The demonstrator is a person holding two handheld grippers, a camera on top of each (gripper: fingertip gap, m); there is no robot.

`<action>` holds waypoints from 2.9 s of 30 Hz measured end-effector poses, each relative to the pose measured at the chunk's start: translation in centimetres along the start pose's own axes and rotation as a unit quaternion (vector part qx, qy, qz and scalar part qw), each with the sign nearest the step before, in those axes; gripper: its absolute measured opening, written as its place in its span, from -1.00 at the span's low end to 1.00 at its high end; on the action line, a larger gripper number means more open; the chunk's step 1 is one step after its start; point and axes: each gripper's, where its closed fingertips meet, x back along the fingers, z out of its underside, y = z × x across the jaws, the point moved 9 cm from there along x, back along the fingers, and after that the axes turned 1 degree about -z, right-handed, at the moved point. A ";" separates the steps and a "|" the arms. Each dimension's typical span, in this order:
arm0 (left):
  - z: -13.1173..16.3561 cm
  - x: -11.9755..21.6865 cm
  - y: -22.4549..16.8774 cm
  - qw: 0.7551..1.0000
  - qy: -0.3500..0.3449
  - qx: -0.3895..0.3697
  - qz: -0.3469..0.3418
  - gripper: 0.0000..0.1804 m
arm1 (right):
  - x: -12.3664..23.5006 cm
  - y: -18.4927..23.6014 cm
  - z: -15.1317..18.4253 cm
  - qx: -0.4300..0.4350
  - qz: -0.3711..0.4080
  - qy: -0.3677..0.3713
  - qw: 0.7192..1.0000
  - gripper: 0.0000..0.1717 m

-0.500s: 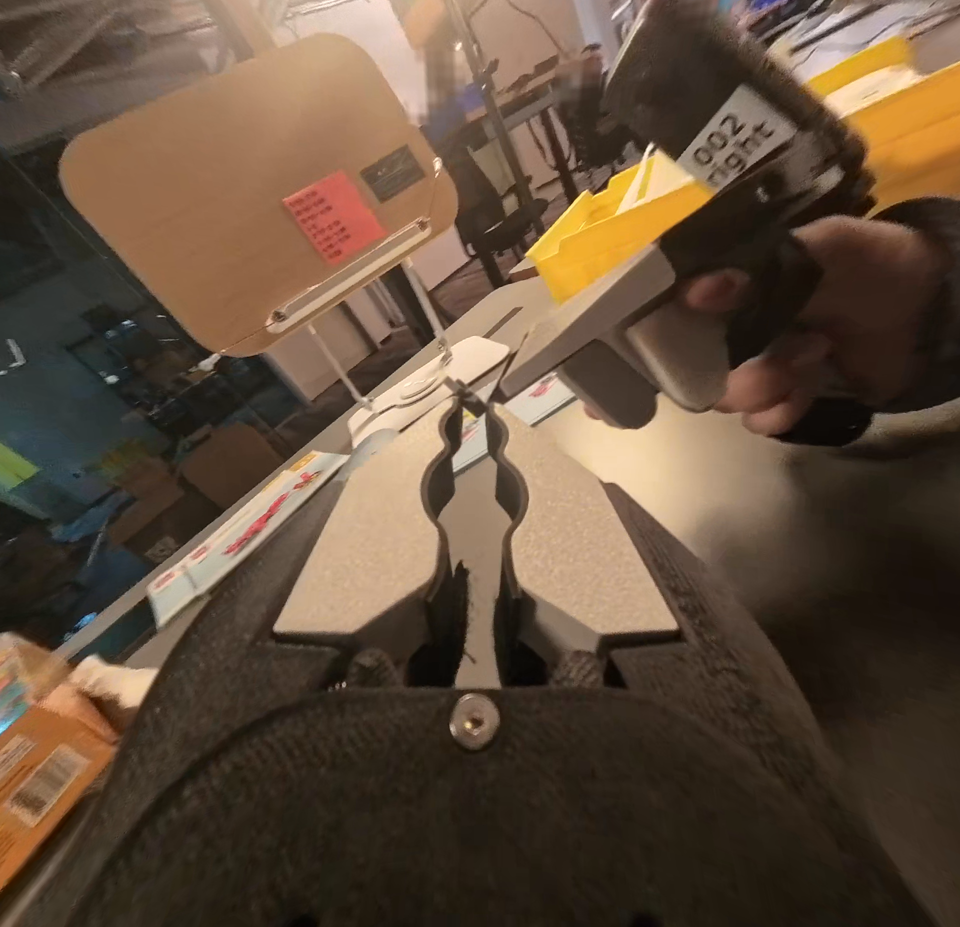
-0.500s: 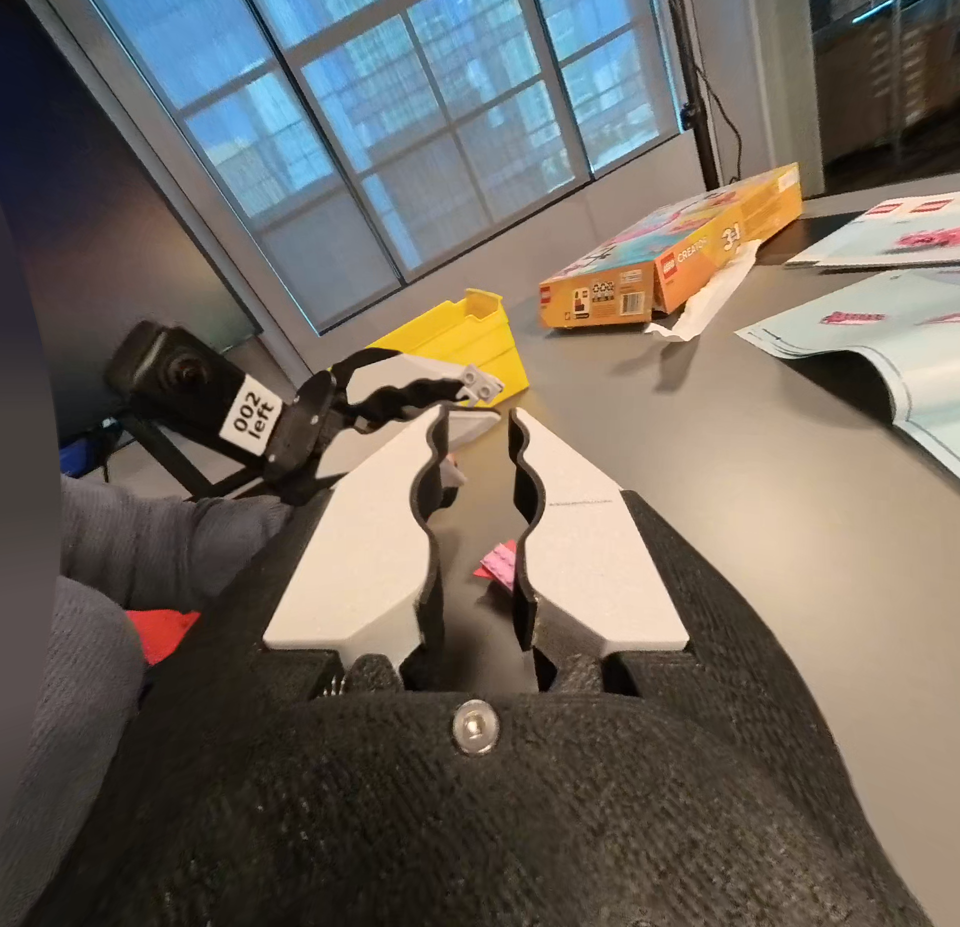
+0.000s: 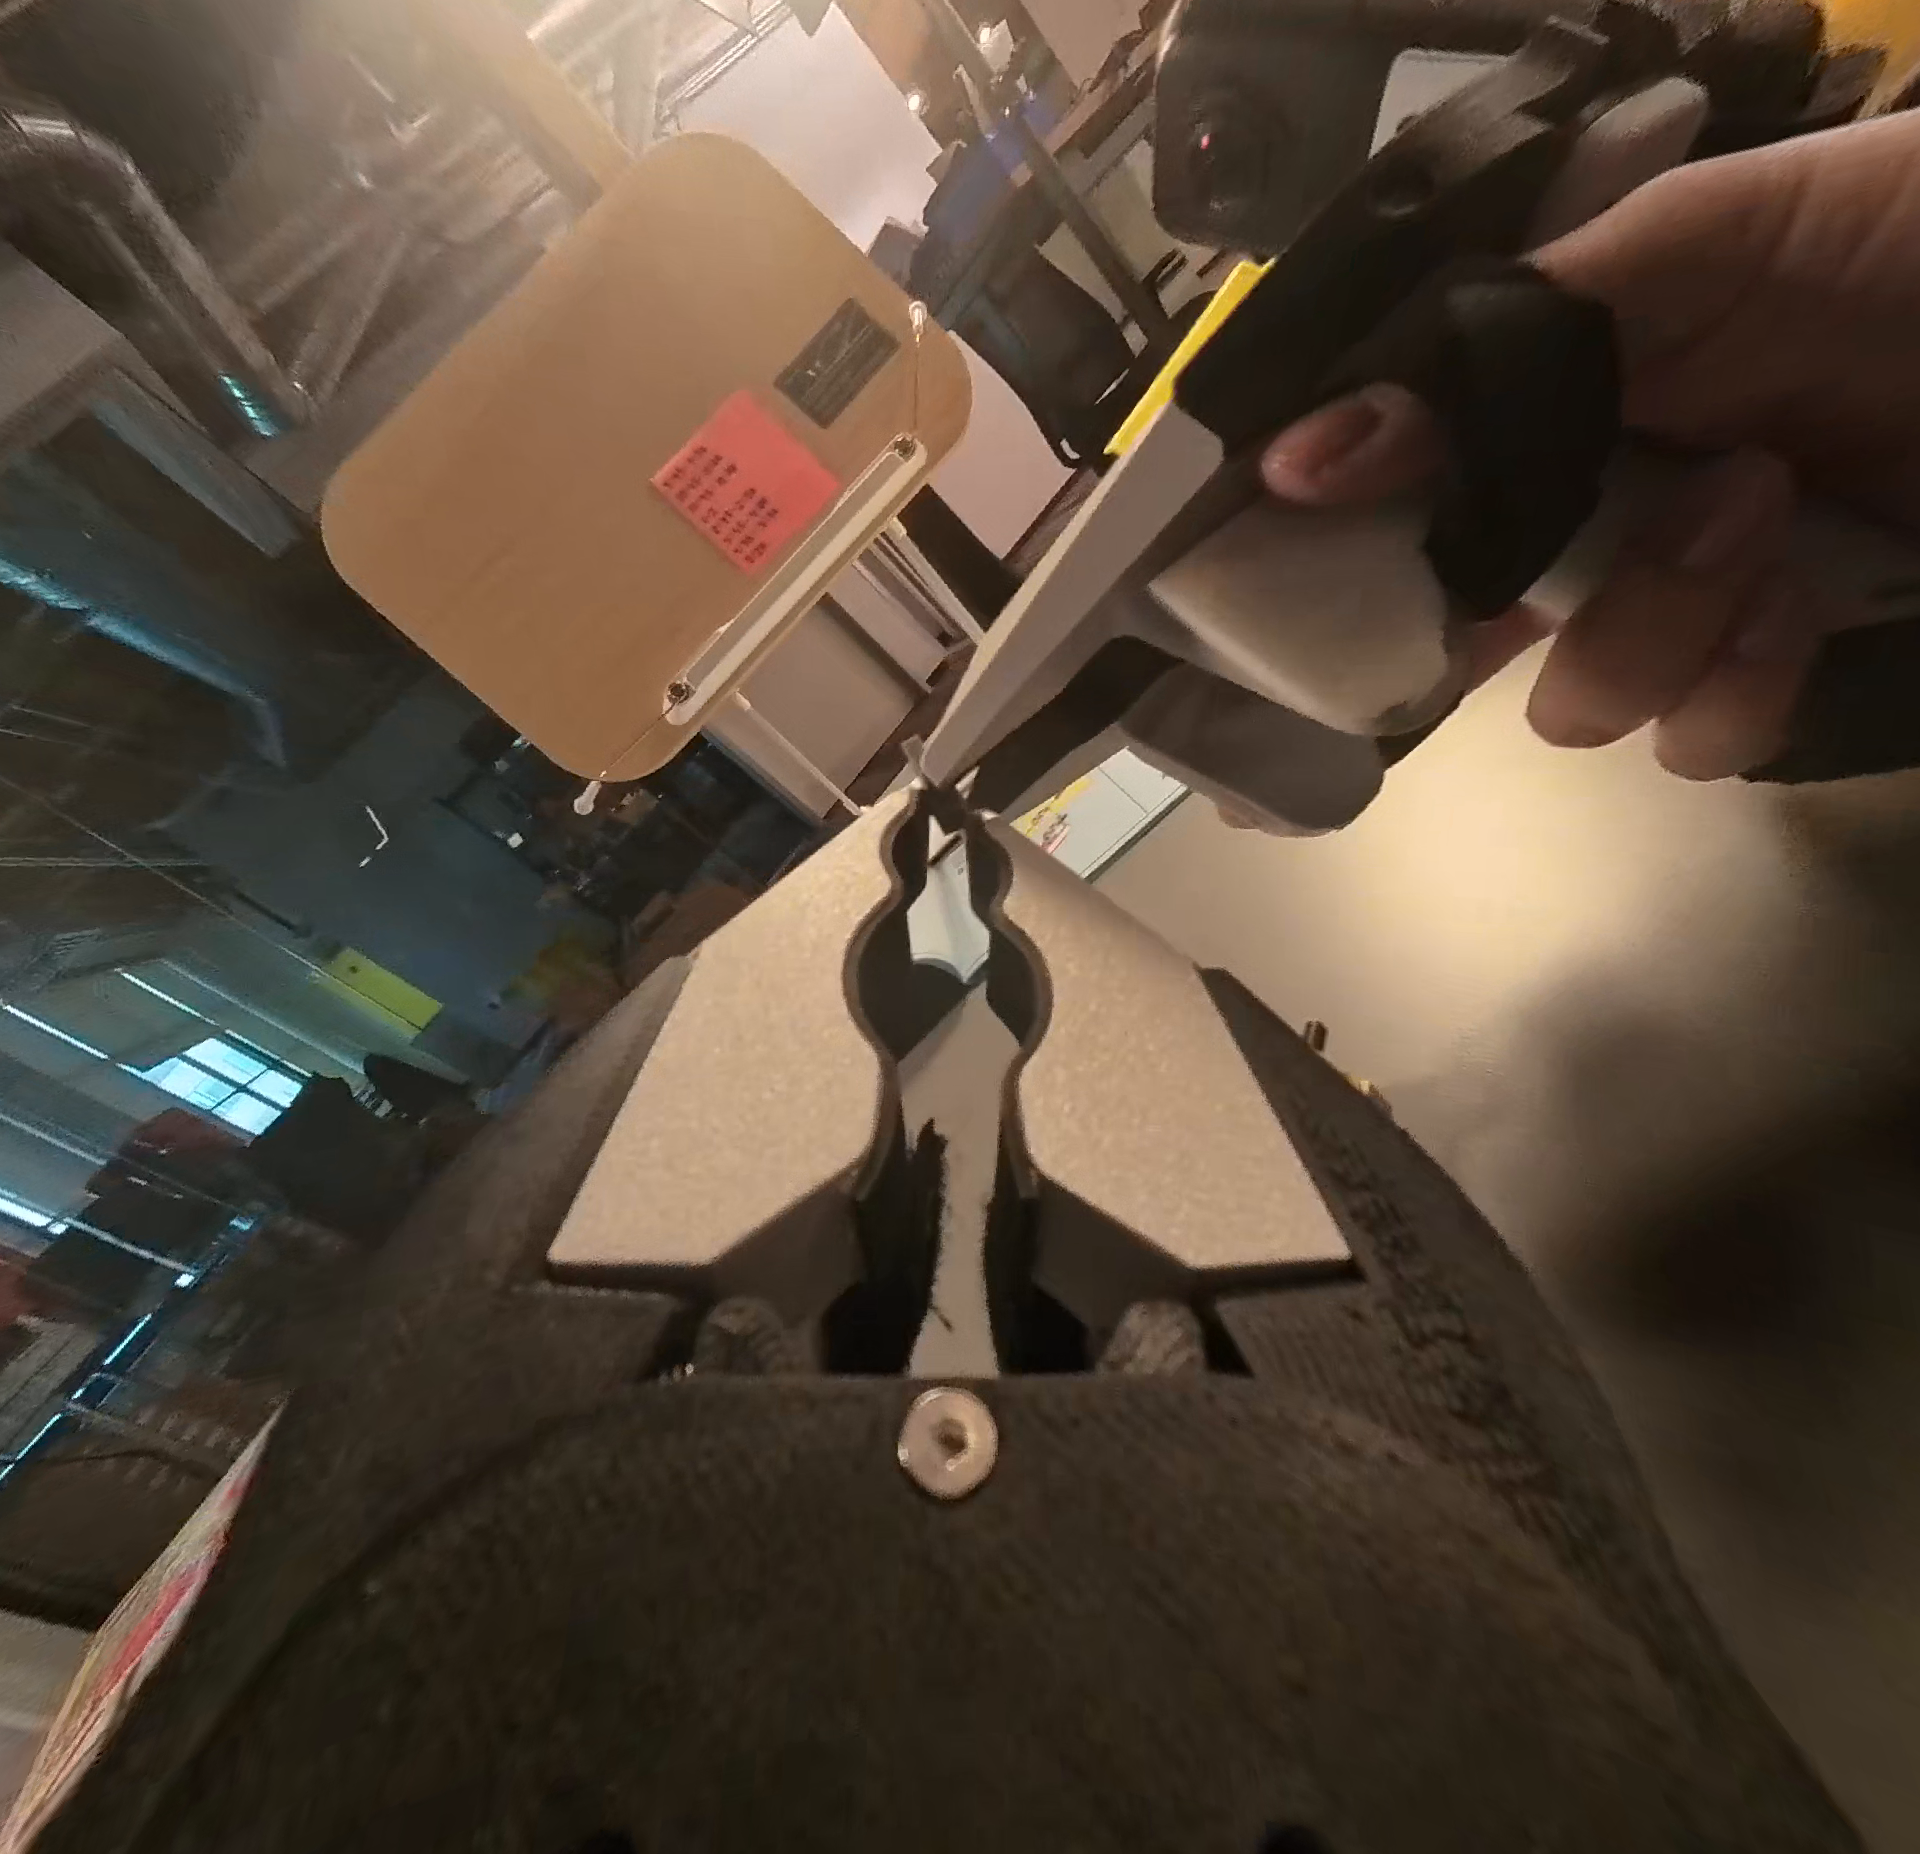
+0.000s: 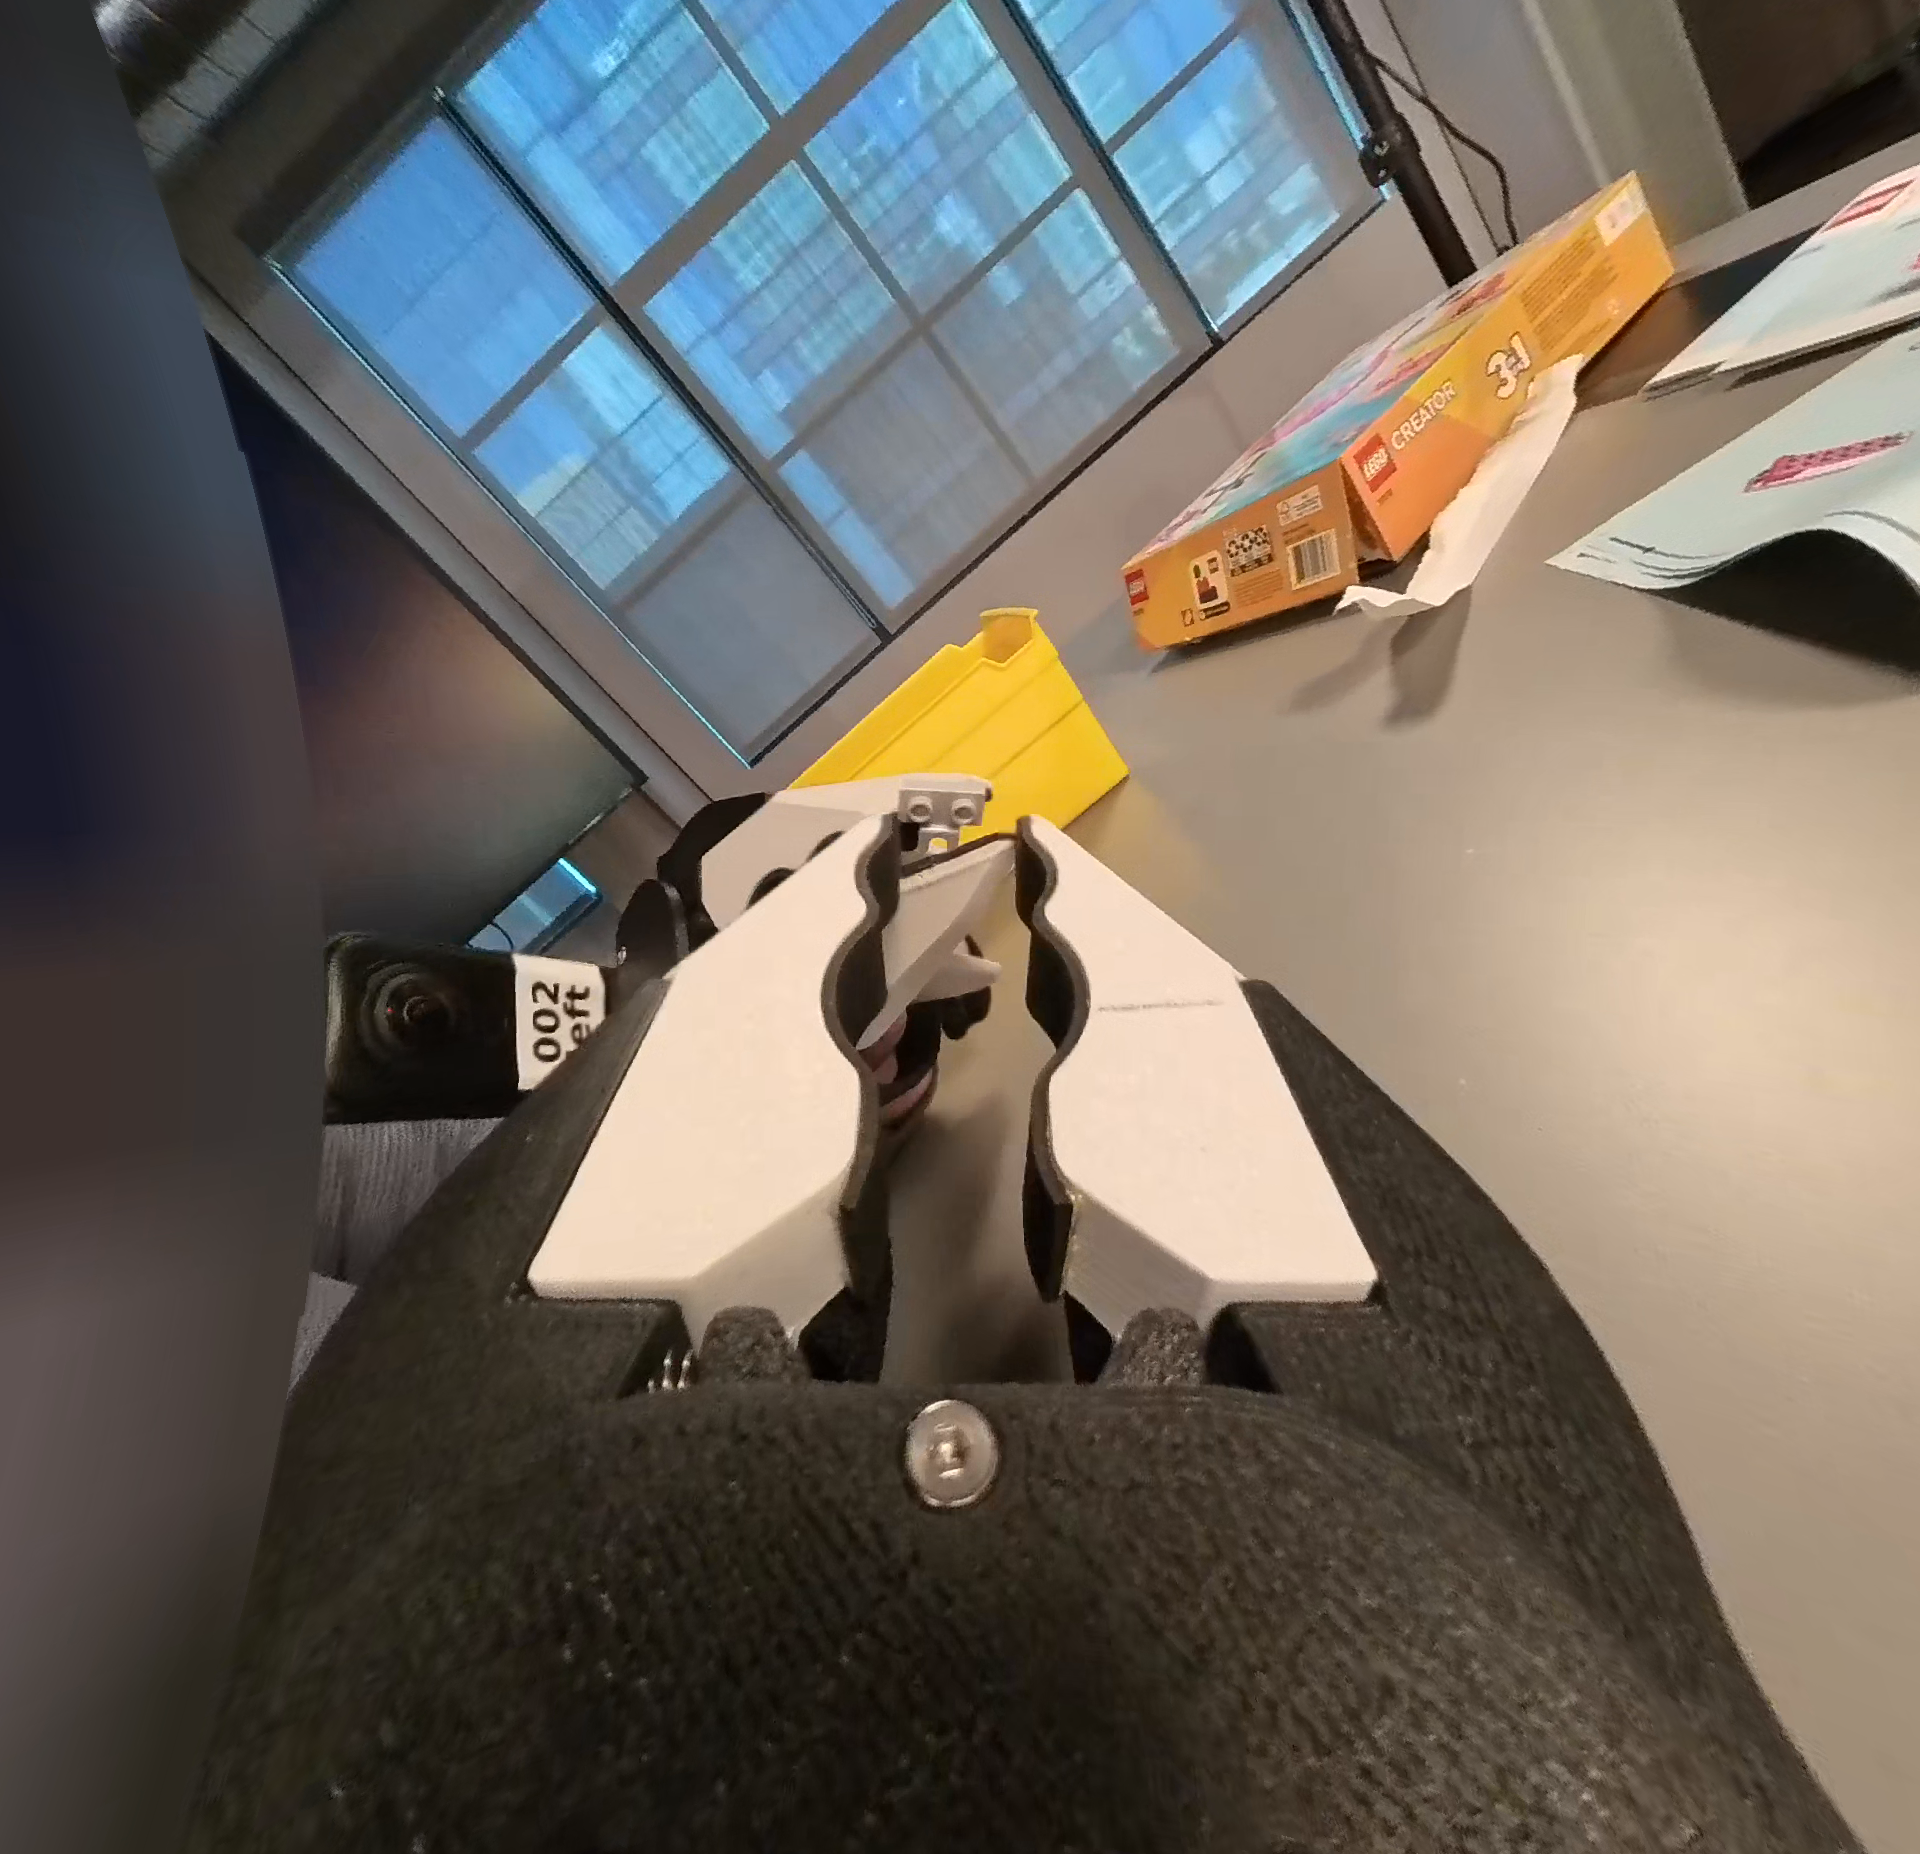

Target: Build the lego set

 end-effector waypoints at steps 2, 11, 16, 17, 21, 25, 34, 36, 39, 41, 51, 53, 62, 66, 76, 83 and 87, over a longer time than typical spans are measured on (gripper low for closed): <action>-0.1 0.1 -0.1 1.000 -0.009 0.007 0.011 -0.94 | 0.0 0.0 -0.1 -0.008 -0.012 -0.012 1.000 -0.67; -0.3 0.1 -0.1 0.999 -0.013 0.029 0.015 -0.94 | -0.1 0.2 -0.2 -0.013 -0.023 0.003 1.000 -0.72; -0.2 0.1 -0.2 0.999 -0.013 0.027 0.022 -0.93 | -0.1 0.0 -0.1 -0.028 -0.035 0.004 0.999 -0.82; -0.3 0.1 -0.2 0.999 -0.016 0.030 0.025 -0.93 | 0.0 0.0 -0.2 -0.026 -0.038 0.008 0.999 -0.83; 0.0 0.7 0.7 0.989 0.008 0.097 0.113 -0.55 | 0.5 0.0 -0.9 0.007 -0.020 0.039 0.999 -0.83; 2.0 1.7 1.4 0.947 0.139 0.186 0.221 -0.28 | 2.0 -0.2 -1.3 0.157 0.094 0.238 0.954 -0.83; 3.9 3.1 -1.6 0.862 0.255 0.240 0.367 -0.30 | 3.1 -0.3 0.4 0.285 0.209 0.611 0.708 -0.83; 3.4 3.5 -2.0 0.855 0.253 0.248 0.378 -0.31 | 2.6 -0.4 0.6 0.284 0.202 0.639 0.686 -0.83; 2.7 3.9 -2.7 0.854 0.248 0.245 0.387 -0.35 | 2.2 -0.7 0.8 0.289 0.200 0.673 0.651 -0.83; 2.7 4.0 -2.7 0.865 0.255 0.222 0.371 -0.36 | 1.9 -0.9 1.0 0.294 0.189 0.691 0.632 -0.83; 4.1 1.4 -1.4 0.859 0.274 0.266 0.341 0.26 | 1.1 -0.8 1.3 0.344 0.151 0.724 0.579 -0.79; 4.4 0.7 -1.7 0.857 0.284 0.249 0.352 0.23 | 1.1 -0.8 1.2 0.353 0.153 0.719 0.579 -0.71; 5.0 0.9 -1.6 0.858 0.257 0.252 0.366 0.08 | 3.5 -0.3 0.7 0.318 0.120 0.605 0.720 -0.31; 5.1 1.2 -1.6 0.858 0.249 0.248 0.375 0.07 | 2.3 0.2 2.9 0.355 0.068 0.502 0.786 -0.25; 5.5 2.3 -0.9 0.849 0.239 0.267 0.389 0.09 | -2.0 0.6 5.6 0.217 0.172 0.360 0.891 -0.15; 5.5 2.5 -1.0 0.857 0.241 0.249 0.383 0.06 | -2.6 0.8 6.8 0.256 0.285 0.344 0.857 -0.67; 5.4 1.9 -0.9 0.883 0.249 0.243 0.314 0.03 | -2.6 0.3 5.9 0.205 0.294 0.318 0.878 -0.74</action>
